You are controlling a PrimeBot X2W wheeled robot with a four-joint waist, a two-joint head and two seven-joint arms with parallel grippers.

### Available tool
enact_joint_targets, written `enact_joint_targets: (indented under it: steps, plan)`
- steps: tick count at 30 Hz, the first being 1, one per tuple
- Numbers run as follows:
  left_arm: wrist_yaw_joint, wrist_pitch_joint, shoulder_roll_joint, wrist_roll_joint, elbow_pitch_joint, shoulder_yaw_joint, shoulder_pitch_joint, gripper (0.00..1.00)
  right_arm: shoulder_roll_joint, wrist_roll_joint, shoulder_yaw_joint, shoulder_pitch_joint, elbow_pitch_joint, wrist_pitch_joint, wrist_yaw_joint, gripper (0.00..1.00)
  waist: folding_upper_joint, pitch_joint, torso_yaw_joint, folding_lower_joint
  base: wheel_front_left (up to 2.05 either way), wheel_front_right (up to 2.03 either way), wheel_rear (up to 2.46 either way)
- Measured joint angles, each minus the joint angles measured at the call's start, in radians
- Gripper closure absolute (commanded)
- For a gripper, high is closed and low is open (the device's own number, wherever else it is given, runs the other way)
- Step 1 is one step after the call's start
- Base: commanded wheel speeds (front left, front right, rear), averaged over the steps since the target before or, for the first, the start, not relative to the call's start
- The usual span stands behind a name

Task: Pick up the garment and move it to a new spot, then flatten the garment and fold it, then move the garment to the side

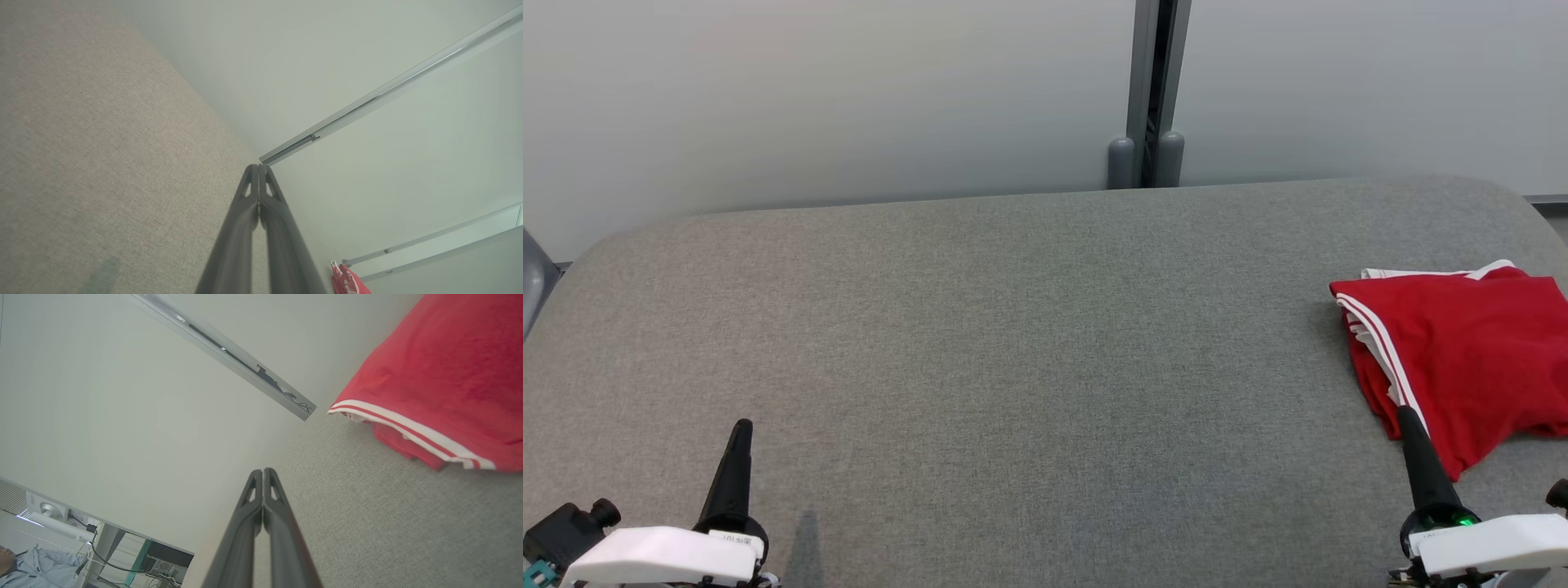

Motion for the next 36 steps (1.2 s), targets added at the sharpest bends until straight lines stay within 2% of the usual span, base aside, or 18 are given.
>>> enact_joint_targets:
  steps: [18, 19, 36]
  plan:
    - [-0.026, 0.042, -0.023, -0.16, 0.011, 0.044, -0.017, 1.0, -0.002, 0.186, 0.004, -0.012, 0.011, 0.013, 0.0, 1.0, 0.0, 0.0, -0.006, 0.0, 0.0, 0.0, 0.0]
    - [-0.042, 0.076, -0.038, -0.274, 0.02, 0.077, -0.025, 1.0, -0.002, 0.321, 0.006, -0.022, 0.022, 0.022, 0.0, 1.0, 0.0, 0.0, -0.012, 0.0, 0.0, 0.0, 0.0]
    - [-0.061, 0.112, -0.057, -0.394, 0.029, 0.112, -0.041, 1.0, -0.003, 0.462, 0.008, -0.032, 0.033, 0.034, 0.0, 1.0, 0.0, 0.001, -0.018, 0.0, 0.0, 0.0, 0.0]
